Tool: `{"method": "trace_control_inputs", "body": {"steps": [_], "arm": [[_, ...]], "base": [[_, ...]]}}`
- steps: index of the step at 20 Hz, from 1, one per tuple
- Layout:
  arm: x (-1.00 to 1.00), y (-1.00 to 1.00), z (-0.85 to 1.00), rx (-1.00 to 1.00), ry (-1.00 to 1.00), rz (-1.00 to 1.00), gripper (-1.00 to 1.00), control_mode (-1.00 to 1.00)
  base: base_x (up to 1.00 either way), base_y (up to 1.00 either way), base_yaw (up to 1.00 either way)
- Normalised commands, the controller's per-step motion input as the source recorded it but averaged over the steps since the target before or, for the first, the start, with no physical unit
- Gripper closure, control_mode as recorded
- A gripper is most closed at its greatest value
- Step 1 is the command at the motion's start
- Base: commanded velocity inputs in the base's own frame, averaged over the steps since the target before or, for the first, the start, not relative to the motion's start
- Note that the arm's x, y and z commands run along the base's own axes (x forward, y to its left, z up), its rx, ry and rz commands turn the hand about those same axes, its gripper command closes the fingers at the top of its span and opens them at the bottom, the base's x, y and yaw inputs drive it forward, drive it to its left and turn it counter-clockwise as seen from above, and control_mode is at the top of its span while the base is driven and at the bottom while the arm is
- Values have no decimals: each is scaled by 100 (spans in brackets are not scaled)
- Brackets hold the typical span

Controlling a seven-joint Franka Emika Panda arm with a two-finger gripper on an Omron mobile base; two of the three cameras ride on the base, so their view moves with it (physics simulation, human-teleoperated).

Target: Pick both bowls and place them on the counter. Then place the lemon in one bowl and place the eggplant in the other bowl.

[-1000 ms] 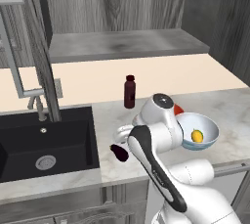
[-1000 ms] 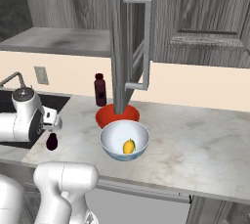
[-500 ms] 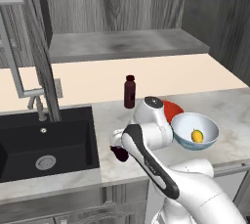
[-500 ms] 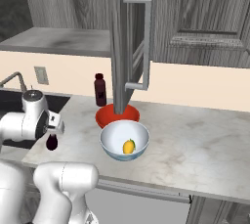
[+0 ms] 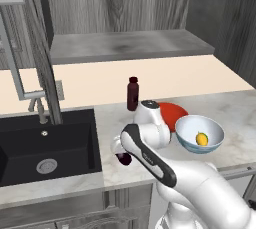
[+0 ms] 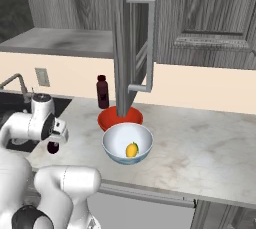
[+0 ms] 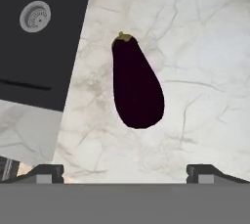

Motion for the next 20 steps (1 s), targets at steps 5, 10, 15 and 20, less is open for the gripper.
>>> {"method": "trace_control_inputs", "body": {"steps": [5, 10, 15, 20], "arm": [[8, 0, -38, -1, 14, 0, -100, -100], [13, -1, -31, -2, 12, 0, -100, -100], [20, 1, -17, -3, 7, 1, -100, -100], [24, 13, 0, -2, 0, 2, -100, -100]], "base": [[0, 0, 0], [0, 0, 0], [0, 0, 0], [0, 0, 0]]}}
